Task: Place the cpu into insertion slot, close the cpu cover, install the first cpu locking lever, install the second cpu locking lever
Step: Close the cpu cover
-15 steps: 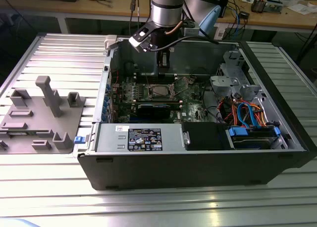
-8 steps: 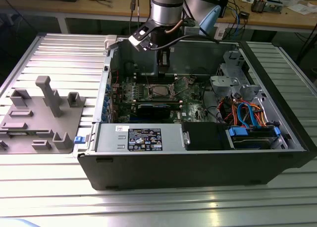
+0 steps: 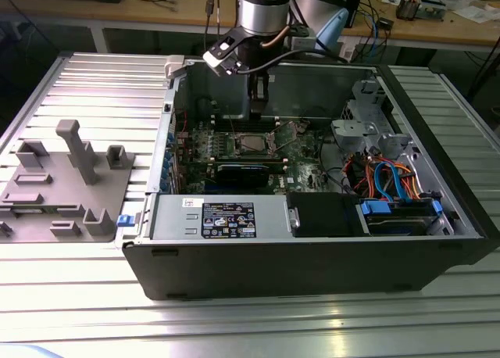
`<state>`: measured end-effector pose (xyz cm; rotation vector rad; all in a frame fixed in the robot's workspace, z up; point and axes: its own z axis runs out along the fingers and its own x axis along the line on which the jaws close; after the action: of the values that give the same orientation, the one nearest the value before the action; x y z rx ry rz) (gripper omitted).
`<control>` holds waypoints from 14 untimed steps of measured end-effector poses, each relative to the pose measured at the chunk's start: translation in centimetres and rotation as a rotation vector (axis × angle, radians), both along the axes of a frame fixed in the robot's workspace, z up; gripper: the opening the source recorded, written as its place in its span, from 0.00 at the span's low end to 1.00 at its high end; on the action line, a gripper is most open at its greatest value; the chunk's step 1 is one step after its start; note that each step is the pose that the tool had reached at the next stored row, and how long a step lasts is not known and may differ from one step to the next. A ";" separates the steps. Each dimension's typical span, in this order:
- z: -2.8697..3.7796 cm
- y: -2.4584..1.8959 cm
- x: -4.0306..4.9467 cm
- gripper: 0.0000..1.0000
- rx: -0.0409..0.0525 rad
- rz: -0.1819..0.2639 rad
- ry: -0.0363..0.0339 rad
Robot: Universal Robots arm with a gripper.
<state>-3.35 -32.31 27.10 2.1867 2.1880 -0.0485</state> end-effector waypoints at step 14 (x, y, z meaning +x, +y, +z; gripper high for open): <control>0.61 0.00 0.32 0.11 -0.0003 0.000 0.0000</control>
<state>-3.03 -32.31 27.70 2.1866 2.1878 -0.0488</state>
